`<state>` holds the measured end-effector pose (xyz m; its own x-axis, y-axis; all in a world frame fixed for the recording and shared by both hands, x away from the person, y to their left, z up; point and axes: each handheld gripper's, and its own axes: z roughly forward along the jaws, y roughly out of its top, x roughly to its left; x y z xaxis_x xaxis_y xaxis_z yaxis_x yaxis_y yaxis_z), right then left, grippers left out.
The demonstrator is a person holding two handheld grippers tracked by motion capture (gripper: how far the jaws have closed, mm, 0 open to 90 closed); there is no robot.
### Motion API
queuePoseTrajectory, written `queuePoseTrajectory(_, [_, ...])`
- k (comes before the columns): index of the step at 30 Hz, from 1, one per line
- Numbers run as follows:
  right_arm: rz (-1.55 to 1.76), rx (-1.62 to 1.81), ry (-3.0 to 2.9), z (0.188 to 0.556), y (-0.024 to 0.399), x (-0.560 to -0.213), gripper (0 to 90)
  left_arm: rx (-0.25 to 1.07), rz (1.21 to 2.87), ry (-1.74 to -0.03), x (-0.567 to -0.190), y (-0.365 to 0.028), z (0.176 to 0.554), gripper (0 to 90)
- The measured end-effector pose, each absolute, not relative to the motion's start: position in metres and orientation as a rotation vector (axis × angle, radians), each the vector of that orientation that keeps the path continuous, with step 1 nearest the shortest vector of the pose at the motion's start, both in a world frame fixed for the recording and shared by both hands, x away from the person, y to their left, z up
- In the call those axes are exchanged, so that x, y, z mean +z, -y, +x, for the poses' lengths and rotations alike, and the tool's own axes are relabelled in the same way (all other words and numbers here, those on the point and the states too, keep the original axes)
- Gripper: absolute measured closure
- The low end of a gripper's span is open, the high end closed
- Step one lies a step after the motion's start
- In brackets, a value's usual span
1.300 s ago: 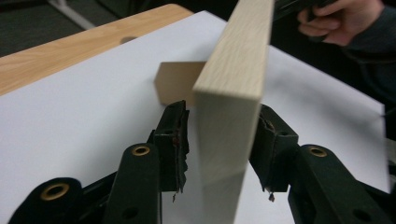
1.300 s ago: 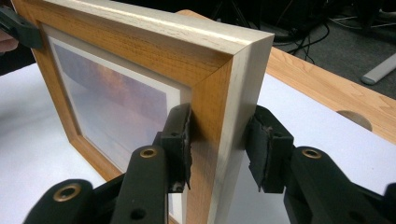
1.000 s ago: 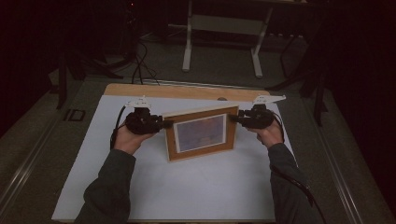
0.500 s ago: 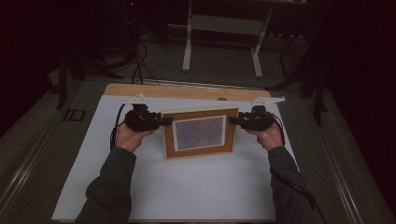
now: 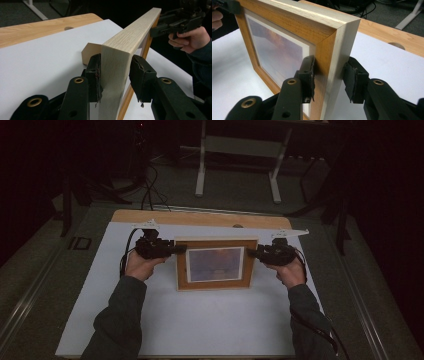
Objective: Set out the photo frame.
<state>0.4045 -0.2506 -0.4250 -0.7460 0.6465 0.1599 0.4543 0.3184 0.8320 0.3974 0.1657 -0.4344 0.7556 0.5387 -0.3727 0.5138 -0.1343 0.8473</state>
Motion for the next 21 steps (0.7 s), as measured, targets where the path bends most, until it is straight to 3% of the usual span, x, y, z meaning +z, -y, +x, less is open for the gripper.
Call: queuePoseTrajectory(21, [1.032, 1.431, -2.380, 0.394, 0.258, -0.429, 63.6, -0.018, 1.749, -0.843, -0.439, -0.165, 0.397, 62.2])
